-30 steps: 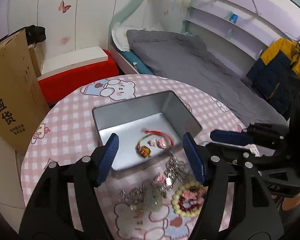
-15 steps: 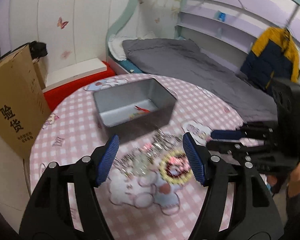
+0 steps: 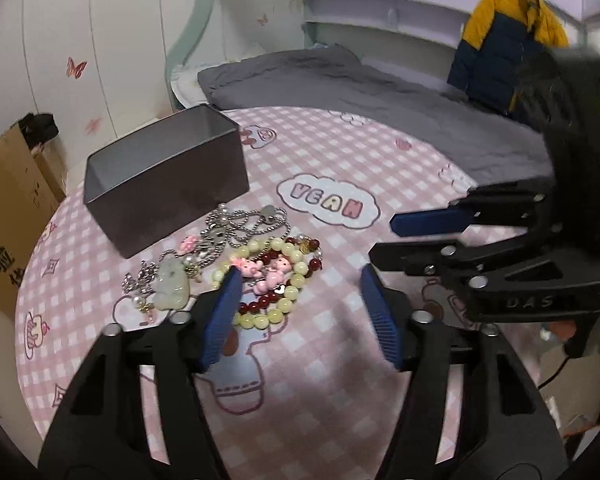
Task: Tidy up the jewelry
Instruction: 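Move the open left gripper back over the jewelry pile, then grasp the pale yellow bead bracelet with the left gripper while the right gripper grasps a pink charm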
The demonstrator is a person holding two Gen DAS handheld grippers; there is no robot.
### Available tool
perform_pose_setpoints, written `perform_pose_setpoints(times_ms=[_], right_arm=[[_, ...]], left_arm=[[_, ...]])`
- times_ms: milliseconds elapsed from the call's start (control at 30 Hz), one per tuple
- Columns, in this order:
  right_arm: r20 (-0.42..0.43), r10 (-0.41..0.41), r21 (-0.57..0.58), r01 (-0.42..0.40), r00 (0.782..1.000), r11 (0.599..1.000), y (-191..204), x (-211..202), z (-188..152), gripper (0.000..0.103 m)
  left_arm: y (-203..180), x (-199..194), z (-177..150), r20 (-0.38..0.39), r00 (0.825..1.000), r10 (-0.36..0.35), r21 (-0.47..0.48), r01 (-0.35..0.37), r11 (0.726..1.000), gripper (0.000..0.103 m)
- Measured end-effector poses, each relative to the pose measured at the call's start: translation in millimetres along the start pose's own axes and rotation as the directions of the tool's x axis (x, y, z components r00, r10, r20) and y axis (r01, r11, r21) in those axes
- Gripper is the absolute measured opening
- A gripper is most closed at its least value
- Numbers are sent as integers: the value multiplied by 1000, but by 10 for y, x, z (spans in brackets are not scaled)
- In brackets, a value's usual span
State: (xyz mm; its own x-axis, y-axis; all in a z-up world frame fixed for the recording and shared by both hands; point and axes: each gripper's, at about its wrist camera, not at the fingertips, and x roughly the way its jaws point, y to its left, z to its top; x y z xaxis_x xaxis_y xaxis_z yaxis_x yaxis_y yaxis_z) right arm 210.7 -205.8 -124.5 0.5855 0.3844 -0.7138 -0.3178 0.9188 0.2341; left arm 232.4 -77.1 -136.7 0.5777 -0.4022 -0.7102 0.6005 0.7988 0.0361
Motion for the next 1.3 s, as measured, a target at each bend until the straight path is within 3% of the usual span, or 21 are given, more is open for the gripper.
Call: perform_pose_setpoints(times_ms=[267, 367, 467, 633, 833, 1133, 1300], right_arm=[[8, 7, 21, -7, 1000, 1000, -118, -32, -53, 37], [7, 13, 21, -14, 1000, 1000, -124, -18, -61, 38], [7, 19, 20, -19, 1000, 1000, -121, -5, -52, 38], [5, 27, 11, -27, 1000, 1000, -81, 16, -27, 38], [2, 44, -16, -44, 999, 999, 39, 40, 30, 38], [-23, 74, -88, -76, 997, 993, 355, 218, 155, 38], [-39, 59, -152, -64, 997, 986, 520, 378, 282, 38]], left_arm=[[-35, 259, -47, -102, 993, 53, 26, -50, 998, 34], [-28, 267, -57, -106, 991, 77, 33, -74, 997, 23], [97, 233, -46, -107, 993, 40, -27, -44, 999, 11], [308, 92, -36, -60, 997, -39, -128, 31, 991, 10], [667, -223, -14, 54, 988, -146, -264, 155, 952, 9], [913, -467, -20, 139, 973, -185, -324, 221, 920, 9], [1016, -550, -53, 158, 971, -181, -331, 225, 917, 9]])
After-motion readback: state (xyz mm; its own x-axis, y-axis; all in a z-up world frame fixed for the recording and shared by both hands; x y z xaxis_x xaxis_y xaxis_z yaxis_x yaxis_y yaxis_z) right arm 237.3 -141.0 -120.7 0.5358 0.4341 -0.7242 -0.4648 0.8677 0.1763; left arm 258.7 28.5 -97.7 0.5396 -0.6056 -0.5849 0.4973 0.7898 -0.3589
